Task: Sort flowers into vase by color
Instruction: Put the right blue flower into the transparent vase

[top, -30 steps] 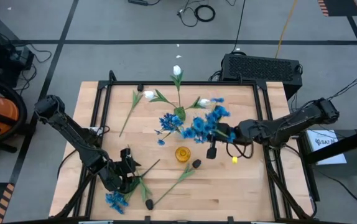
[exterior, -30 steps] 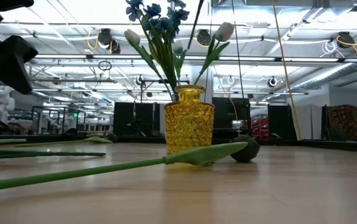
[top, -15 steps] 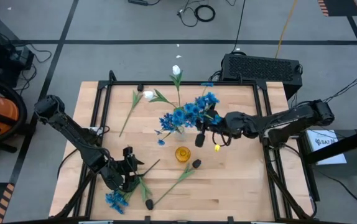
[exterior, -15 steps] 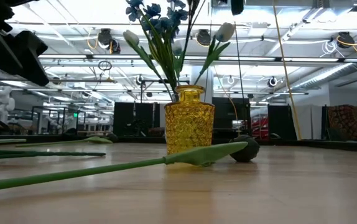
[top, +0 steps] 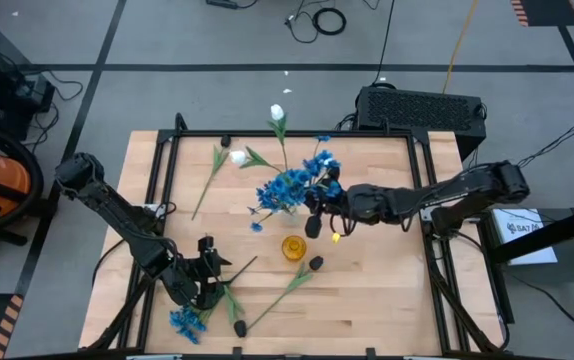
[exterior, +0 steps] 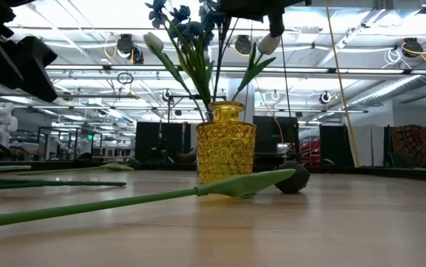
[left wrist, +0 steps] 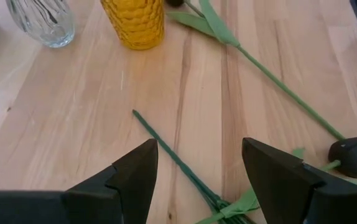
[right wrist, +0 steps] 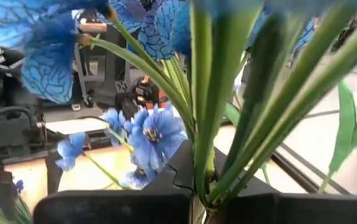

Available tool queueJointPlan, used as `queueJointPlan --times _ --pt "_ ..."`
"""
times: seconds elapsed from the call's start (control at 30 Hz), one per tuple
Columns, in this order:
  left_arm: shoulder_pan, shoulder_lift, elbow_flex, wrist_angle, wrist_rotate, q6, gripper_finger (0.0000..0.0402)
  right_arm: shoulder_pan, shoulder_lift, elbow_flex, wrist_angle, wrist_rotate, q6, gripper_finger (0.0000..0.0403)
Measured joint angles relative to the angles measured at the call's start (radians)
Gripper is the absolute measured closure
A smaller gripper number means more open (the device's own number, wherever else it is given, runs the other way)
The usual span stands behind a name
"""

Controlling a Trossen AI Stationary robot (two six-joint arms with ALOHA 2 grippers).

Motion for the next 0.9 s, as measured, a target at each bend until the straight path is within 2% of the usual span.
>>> queueJointPlan --times 0.2,0.63,0.73,0.9 --pt "0.000 0.000 -0.009 0.017 0.001 0.000 0.0162 -0.013 0.044 0.000 -0.003 0.000 0.018 0.0399" --pt "0.000 0.000 -0.009 0.015 0.001 0.000 0.0162 -0.019 0.047 0.000 -0.035 0.000 0.047 0.0396" --pt "0.000 0.000 -0.009 0.015 0.001 0.000 0.0162 -0.019 0.047 0.000 -0.050 0.000 0.055 0.0378" --pt "0.000 0.000 -0.009 0.014 0.001 0.000 0.0162 -0.019 0.047 0.000 -0.084 0.000 0.084 0.0318"
